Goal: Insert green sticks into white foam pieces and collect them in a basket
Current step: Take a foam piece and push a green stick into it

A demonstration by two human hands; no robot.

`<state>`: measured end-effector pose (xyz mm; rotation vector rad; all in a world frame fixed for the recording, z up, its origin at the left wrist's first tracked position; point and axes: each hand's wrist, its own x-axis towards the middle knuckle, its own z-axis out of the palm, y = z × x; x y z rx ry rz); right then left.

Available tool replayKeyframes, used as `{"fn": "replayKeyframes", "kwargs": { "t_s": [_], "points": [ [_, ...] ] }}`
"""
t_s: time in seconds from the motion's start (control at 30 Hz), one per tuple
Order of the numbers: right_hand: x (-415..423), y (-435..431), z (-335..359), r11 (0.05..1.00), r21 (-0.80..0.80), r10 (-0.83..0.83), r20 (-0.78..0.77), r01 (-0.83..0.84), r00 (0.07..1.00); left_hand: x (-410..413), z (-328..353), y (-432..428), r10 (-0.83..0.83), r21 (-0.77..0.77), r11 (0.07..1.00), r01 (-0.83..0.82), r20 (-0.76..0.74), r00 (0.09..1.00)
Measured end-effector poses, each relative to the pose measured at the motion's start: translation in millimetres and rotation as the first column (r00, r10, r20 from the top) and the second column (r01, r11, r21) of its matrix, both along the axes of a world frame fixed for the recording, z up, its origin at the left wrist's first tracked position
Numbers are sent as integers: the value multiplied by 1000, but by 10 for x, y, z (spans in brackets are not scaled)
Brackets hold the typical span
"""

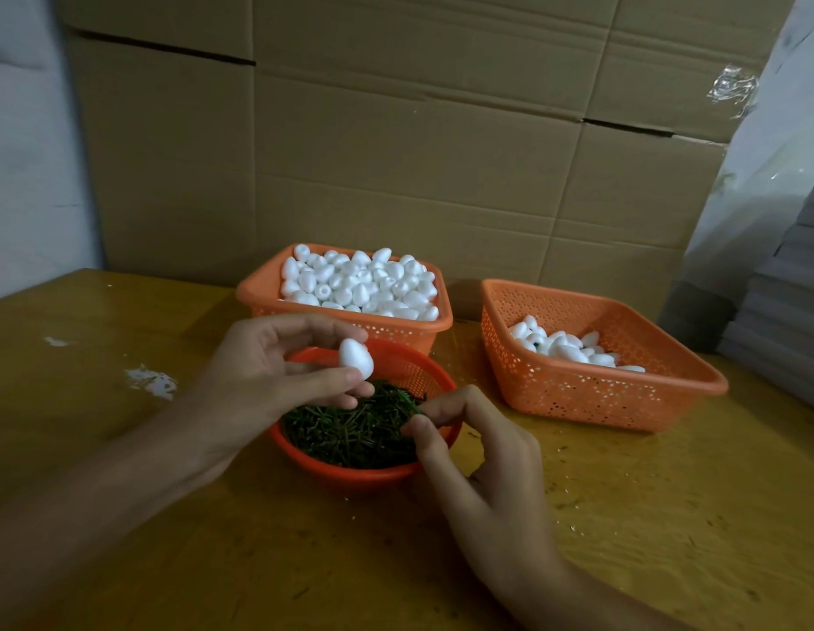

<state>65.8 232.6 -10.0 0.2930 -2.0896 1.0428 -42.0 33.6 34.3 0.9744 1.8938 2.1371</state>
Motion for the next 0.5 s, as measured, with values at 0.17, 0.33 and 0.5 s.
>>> {"fn": "replayKeyframes", "kwargs": {
  "t_s": [0.17,0.33,0.5],
  "points": [
    [-8,-10,-10,1000,-7,16,18,-16,1000,11,11,-25,-44,-16,999,43,-27,999],
    [-4,-17,-11,1000,-2,12,13,-12,1000,11,-2,-27,-46,-1,999,46,-11,999],
    [-6,-18,3,1000,3,9,18,-9,1000,-8,7,-39,-69,8,998,69,-3,998]
  ]
}}
